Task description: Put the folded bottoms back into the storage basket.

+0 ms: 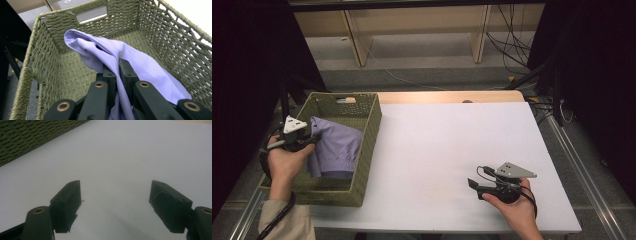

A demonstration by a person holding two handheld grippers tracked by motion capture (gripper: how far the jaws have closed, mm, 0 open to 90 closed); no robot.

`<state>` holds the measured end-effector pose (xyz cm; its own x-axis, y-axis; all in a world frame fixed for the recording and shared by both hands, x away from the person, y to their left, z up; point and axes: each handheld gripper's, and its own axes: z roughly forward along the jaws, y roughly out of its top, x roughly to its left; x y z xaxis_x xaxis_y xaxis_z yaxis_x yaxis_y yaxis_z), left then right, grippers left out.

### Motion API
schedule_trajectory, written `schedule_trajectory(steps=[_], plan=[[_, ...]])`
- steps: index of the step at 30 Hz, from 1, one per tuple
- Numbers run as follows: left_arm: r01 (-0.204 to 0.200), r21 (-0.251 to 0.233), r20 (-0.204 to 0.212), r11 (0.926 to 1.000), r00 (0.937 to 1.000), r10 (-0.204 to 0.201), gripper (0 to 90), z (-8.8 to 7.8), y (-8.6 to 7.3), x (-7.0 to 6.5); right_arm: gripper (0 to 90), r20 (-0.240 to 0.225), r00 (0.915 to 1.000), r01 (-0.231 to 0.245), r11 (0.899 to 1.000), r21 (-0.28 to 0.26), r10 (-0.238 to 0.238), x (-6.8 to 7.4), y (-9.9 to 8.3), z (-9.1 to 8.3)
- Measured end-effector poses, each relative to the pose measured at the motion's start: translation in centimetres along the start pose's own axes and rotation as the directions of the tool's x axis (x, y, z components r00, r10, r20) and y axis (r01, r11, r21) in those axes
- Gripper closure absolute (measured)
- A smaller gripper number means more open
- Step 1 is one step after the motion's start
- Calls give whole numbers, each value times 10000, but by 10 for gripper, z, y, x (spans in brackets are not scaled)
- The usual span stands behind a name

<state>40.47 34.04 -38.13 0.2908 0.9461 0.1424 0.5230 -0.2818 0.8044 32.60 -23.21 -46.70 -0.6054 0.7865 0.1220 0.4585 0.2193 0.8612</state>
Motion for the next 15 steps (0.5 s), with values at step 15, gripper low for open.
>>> schedule_trajectory(steps=[15], plan=[[-6, 207, -244, 9998, 9997, 11, 843, 3, -4, 3, 265, 3, 10000, 12, 10000, -5, -12, 0, 0, 0]])
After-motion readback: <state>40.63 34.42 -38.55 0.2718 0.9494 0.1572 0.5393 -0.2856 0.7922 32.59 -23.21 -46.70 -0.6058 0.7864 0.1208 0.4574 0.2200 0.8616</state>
